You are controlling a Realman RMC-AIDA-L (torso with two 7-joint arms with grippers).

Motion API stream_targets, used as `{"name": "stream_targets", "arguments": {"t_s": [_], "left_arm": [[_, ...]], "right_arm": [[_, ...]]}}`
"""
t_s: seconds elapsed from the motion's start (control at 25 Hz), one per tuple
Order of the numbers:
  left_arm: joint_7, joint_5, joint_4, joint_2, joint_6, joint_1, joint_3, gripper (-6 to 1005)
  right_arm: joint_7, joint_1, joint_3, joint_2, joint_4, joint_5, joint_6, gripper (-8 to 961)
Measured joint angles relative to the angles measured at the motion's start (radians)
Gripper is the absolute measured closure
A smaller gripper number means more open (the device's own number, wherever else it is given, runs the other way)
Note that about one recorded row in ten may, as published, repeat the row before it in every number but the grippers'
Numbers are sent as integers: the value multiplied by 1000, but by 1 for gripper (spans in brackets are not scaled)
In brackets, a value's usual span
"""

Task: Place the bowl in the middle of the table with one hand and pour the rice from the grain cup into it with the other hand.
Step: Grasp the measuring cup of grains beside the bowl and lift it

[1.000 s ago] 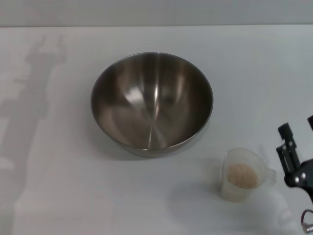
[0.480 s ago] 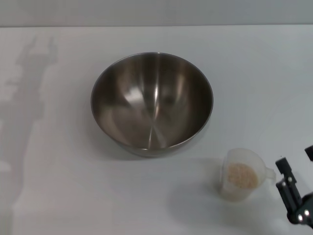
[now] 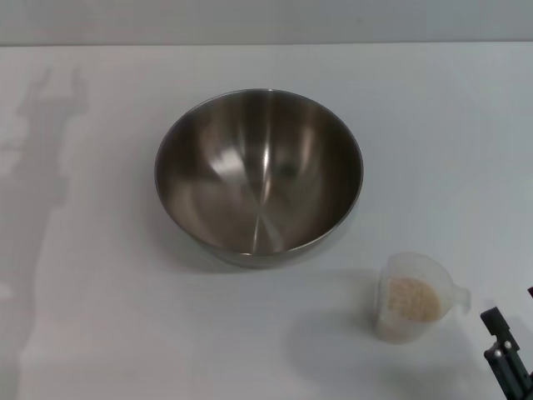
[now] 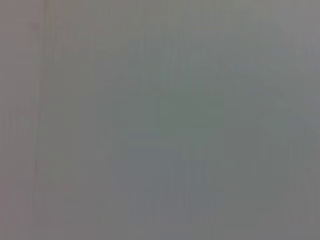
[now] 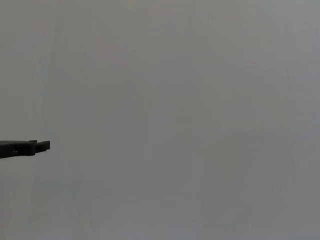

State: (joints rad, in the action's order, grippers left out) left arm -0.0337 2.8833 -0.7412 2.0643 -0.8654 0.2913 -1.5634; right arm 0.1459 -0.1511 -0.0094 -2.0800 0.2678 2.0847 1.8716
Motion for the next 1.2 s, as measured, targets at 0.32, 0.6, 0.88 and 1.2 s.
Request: {"name": "stream_targets", "arguments": {"t_s": [0.32,0.6,0.88,1.2], "left_arm": [[0,-1,13,2,-8,-2,-13,573],[0,0,28,2,-20,14,-28,572],[0,0,29,3,-39,11,-28,572],[0,1,29,2,-62,4,-23,572]], "right_arm": [[-2,-31,7,0,-7,-5,-27,433],[-2,-43,1,-1,-17,-31,-61,434],[-3,-34,1,-2,-25,-32,-92,432],[-3,-15,8,-1,-28,-32,-147,432]]}}
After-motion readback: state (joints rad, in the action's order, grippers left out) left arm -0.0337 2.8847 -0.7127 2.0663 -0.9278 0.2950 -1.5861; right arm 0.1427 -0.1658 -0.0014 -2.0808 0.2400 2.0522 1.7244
